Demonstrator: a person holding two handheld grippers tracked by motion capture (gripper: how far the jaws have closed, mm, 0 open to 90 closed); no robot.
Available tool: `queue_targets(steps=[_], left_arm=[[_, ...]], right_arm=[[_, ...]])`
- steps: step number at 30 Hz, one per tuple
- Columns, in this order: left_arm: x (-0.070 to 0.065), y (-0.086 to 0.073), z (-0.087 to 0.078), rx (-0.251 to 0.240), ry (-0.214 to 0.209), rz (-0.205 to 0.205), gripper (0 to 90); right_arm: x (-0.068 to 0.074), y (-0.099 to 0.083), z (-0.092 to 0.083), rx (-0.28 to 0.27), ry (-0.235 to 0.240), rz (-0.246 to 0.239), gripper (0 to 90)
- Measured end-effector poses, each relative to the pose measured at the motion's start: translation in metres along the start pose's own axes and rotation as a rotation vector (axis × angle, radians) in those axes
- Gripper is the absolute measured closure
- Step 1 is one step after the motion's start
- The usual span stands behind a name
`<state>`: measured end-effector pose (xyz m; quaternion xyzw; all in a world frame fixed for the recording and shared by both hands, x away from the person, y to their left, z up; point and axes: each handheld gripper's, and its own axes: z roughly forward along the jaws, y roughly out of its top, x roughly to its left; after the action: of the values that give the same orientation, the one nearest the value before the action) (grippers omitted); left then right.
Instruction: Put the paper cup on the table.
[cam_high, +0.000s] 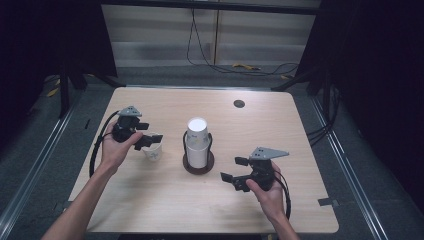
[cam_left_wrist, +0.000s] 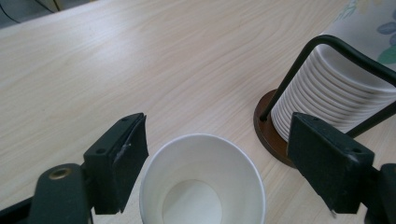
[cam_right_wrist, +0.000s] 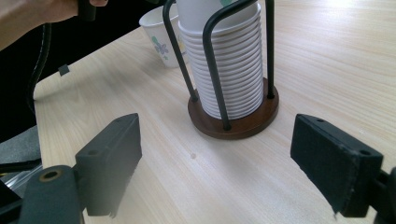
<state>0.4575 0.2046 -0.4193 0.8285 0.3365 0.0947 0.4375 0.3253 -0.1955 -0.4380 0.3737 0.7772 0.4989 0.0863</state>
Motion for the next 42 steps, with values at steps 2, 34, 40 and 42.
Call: queue_targets(steps=[2,34,40,42], left_arm=[[-0.001,-0.002,-0.002,-0.021,-0.009,0.0,20.3],[-0.055,-0.044,-0.03,-0.085,-0.047,0.019,20.8],[-0.062,-0.058,-0.033,-0.115,-0.02,-0.013,20.8],[-0.066,-0.063,-0.032,-0.112,-0.024,0.001,20.8]], right_arm=[[0.0,0.0,0.0,0.0,-0.001,0.003,16.2],[-0.001,-0.003,0.0,-0.005,-0.041,0.009,16.2],[0.0,-0.004,-0.002,-0.004,-0.045,0.01,16.2],[-0.001,-0.006,-0.002,-0.001,-0.045,0.012,16.2]])
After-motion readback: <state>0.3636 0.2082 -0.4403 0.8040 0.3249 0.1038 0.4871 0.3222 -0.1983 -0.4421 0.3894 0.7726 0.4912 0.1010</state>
